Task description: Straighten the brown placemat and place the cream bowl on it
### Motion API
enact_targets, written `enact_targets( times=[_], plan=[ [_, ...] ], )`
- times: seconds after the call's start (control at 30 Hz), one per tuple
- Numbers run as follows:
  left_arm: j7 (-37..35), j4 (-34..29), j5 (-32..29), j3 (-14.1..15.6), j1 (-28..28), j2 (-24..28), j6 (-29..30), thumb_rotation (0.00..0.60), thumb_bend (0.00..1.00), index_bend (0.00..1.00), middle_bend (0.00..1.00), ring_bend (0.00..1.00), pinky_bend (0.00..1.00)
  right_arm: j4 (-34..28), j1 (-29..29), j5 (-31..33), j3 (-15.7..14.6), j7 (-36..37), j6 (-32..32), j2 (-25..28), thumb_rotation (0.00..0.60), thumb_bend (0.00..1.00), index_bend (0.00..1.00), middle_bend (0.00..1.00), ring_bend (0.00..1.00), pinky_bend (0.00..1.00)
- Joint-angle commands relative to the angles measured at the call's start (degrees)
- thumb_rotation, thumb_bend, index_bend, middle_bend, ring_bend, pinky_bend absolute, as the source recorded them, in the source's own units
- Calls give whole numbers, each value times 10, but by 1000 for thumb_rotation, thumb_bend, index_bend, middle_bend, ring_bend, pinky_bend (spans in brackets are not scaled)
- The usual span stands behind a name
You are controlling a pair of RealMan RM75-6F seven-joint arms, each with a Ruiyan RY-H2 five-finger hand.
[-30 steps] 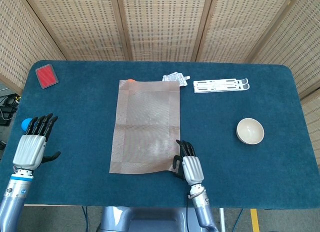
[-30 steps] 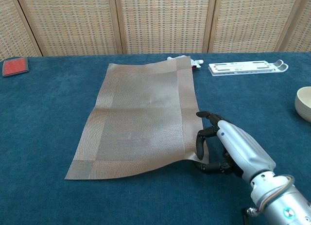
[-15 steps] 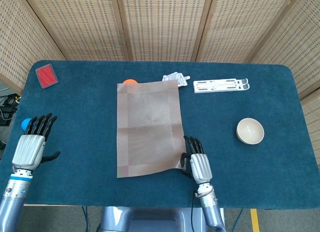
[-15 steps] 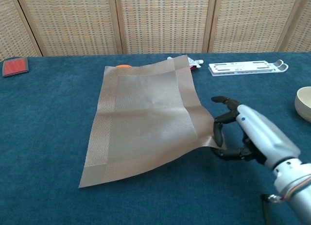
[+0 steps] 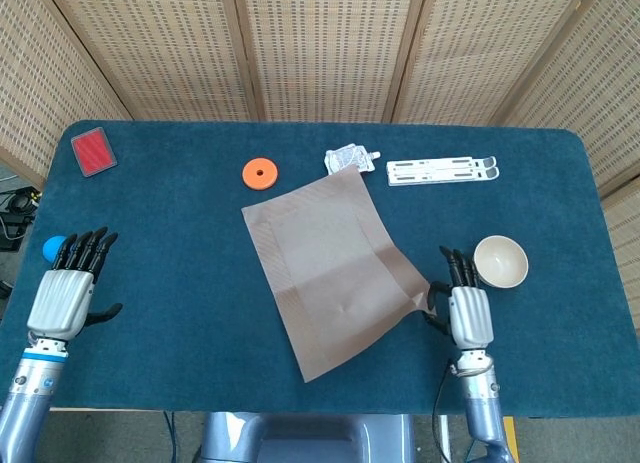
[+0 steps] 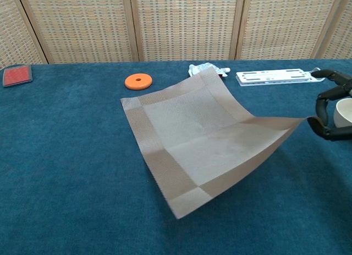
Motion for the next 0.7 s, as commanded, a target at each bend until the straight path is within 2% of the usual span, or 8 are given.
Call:
enact_targets(
  times=[0.03, 0.3, 0.37, 0.47, 0.5, 0.6, 0.7],
  plan=[
    [4, 0, 2, 1, -1, -2, -1, 600, 125, 0, 0, 0, 0, 27, 17, 55, 44, 2, -42, 26, 600, 578, 750, 154, 0, 0],
    [12, 1, 1, 3, -2, -6, -3, 600, 125, 0, 0, 0, 0, 79, 54, 118, 96, -16, -94, 42, 600, 575, 748, 153, 0, 0],
    [14, 2, 1, 3, -3, -7, -5, 600, 125, 0, 0, 0, 0, 97, 65, 137, 111, -21, -109, 49, 600, 561, 719, 139, 0, 0],
    [22, 6, -1, 5, -6, -13, -10, 600, 125, 0, 0, 0, 0, 96, 68, 170, 125, -43, -133, 83, 600, 436, 555, 42, 0, 0],
    [26, 7, -1, 5, -7, -15, -12, 600, 125, 0, 0, 0, 0, 89, 65, 172, 125, -47, -132, 92, 600, 376, 470, 13, 0, 0],
    [36, 9, -1, 7, -10, -22, -17, 600, 125, 0, 0, 0, 0, 69, 53, 182, 119, -60, -126, 114, 600, 284, 276, 0, 0, 0],
    [45, 10, -1, 8, -15, -29, -24, 600, 125, 0, 0, 0, 0, 35, 34, 192, 115, -49, -121, 141, 600, 250, 197, 0, 0, 0]
  ],
)
